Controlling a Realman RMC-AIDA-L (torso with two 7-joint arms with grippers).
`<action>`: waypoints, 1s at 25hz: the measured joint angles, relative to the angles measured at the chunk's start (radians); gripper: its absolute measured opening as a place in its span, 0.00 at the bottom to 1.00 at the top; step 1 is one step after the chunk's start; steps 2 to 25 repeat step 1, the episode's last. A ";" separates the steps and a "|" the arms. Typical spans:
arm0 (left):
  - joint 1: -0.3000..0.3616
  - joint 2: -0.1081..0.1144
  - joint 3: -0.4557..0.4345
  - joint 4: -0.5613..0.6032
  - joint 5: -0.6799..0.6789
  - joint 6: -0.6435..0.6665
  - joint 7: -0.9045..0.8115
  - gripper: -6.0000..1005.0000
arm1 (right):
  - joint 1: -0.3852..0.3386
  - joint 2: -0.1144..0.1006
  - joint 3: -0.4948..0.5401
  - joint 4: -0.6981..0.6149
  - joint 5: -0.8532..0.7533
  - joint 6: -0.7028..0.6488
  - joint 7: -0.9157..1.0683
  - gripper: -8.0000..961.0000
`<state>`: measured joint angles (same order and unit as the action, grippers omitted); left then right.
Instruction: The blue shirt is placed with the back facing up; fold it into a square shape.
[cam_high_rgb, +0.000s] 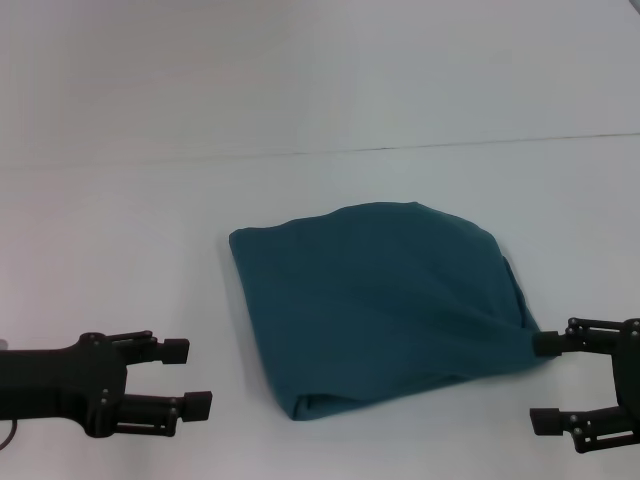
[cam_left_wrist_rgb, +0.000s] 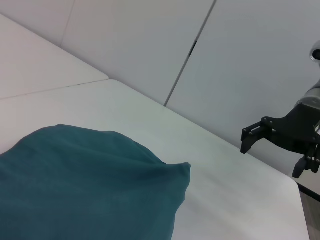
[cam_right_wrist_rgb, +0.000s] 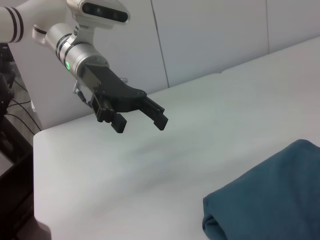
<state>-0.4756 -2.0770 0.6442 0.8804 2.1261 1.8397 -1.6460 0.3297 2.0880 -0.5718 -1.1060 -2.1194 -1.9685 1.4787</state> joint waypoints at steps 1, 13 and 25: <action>0.000 0.000 0.000 0.000 0.000 0.000 0.000 0.91 | 0.001 0.000 0.000 0.000 0.000 0.000 0.000 0.97; 0.000 0.000 0.000 0.000 0.000 0.000 0.000 0.91 | 0.001 0.000 0.000 0.000 0.000 0.000 0.000 0.97; 0.000 0.000 0.000 0.000 0.000 0.000 0.000 0.91 | 0.001 0.000 0.000 0.000 0.000 0.000 0.000 0.97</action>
